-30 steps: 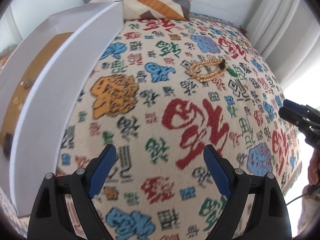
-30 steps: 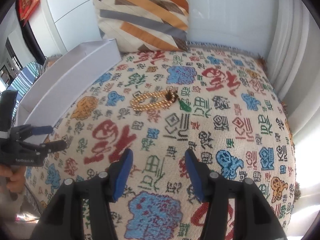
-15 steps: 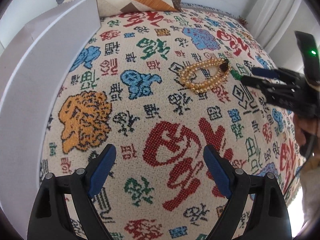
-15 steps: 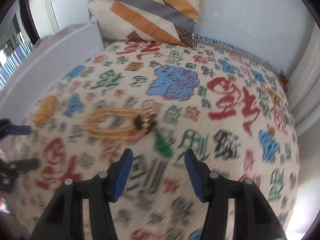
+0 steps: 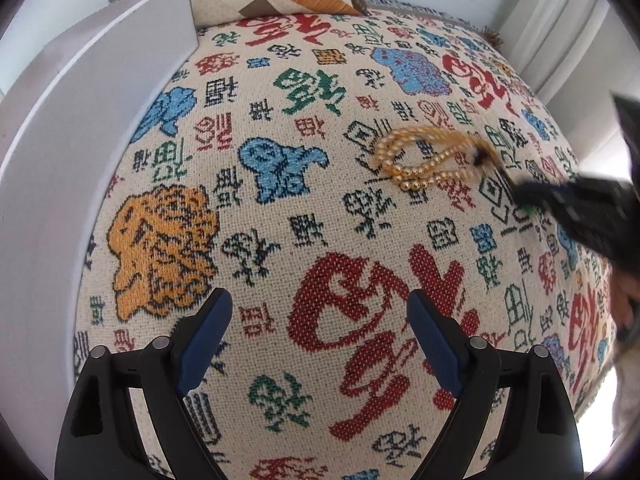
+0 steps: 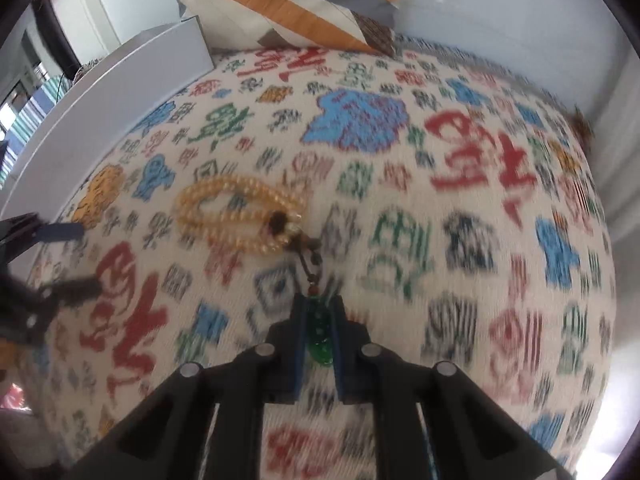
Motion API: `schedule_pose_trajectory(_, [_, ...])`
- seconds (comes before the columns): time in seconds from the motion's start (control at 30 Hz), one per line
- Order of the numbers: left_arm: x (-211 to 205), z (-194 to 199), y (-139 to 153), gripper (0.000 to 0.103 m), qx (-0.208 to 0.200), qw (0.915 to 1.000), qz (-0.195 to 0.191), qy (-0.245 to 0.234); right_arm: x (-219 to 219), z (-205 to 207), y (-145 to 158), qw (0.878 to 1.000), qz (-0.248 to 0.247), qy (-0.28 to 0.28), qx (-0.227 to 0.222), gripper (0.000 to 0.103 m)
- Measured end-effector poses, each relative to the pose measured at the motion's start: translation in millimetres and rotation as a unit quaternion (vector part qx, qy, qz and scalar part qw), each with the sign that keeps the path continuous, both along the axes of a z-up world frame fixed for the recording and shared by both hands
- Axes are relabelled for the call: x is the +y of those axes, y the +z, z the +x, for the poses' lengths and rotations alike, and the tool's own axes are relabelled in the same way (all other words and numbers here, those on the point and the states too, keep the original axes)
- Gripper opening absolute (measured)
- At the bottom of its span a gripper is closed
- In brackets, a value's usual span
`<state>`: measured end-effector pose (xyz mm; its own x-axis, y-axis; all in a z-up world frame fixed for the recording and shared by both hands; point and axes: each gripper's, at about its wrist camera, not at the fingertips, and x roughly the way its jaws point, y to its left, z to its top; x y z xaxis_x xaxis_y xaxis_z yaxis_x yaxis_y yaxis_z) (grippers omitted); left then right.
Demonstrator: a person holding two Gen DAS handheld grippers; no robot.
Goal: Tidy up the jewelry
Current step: 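Grasp the gold bead bracelet by its green tassel with the right tool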
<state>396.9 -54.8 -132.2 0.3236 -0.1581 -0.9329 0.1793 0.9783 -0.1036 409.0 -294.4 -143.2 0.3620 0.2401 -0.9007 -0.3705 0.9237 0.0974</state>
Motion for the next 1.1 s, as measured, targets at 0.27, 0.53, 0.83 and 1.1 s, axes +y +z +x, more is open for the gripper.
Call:
schedule_pose_trajectory(0.27, [-11,-6,2,0.090,0.001,0.9999,-0.013,-0.007,-13,-83,-3,0.993,0.070,-0.014,0.089,0.011])
schedule_pose_trajectory(0.53, [10,-27,12,0.090,0.002,0.9997,-0.024,0.010,42,-132,4,0.980,0.169,0.065,0.077,0.042])
schedule_pose_trajectory(0.83, [12,-52,11,0.090,0.019,0.9990,-0.041,0.007,25,-15,35,0.996,0.039,0.049,-0.062,0.048])
schedule_pose_trajectory(1.1, [-21,-87,6,0.090,0.043,0.9946,-0.053,-0.077,62,50,-1,0.991,0.013,0.131,-0.026,0.048])
